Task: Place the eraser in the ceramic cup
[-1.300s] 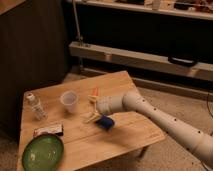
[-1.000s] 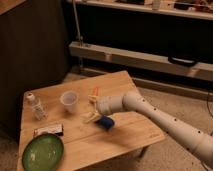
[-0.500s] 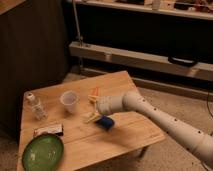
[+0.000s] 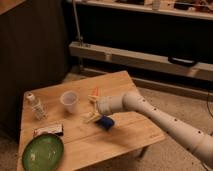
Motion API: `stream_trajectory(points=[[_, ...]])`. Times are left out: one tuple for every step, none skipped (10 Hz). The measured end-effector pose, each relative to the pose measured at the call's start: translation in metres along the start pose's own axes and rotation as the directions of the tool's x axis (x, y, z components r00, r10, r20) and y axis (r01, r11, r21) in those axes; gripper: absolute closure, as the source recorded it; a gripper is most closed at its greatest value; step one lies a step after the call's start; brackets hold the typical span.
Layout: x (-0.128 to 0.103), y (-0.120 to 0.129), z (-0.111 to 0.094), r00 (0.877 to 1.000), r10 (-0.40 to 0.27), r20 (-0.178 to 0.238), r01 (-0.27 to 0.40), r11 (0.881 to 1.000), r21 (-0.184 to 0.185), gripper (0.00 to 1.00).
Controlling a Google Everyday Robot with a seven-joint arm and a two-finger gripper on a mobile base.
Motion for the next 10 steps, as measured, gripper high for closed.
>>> stream_trajectory(points=[[0.000, 0.000, 0.000, 1.000, 0.000, 0.000, 0.000, 1.000, 0.000, 0.20], [0.000, 0.000, 0.000, 1.000, 0.000, 0.000, 0.000, 1.000, 0.000, 0.20], [0.000, 0.000, 0.000, 1.000, 0.000, 0.000, 0.000, 1.000, 0.000, 0.20], [0.000, 0.000, 0.000, 1.000, 0.000, 0.000, 0.000, 1.000, 0.000, 0.20], [0.000, 0.000, 0.000, 1.000, 0.000, 0.000, 0.000, 1.000, 0.000, 0.20], [0.000, 0.000, 0.000, 1.000, 0.000, 0.000, 0.000, 1.000, 0.000, 0.20], [0.000, 0.000, 0.000, 1.000, -0.001, -0.001, 0.001, 1.000, 0.000, 0.20], [-0.002, -0.001, -0.002, 1.000, -0.011, -0.008, 0.011, 1.000, -0.005, 0.20], [-0.008, -0.004, 0.000, 0.999, -0.036, -0.016, 0.036, 0.999, -0.019, 0.20], [-0.019, -0.008, 0.002, 0.998, -0.064, -0.024, 0.063, 0.997, -0.042, 0.20]])
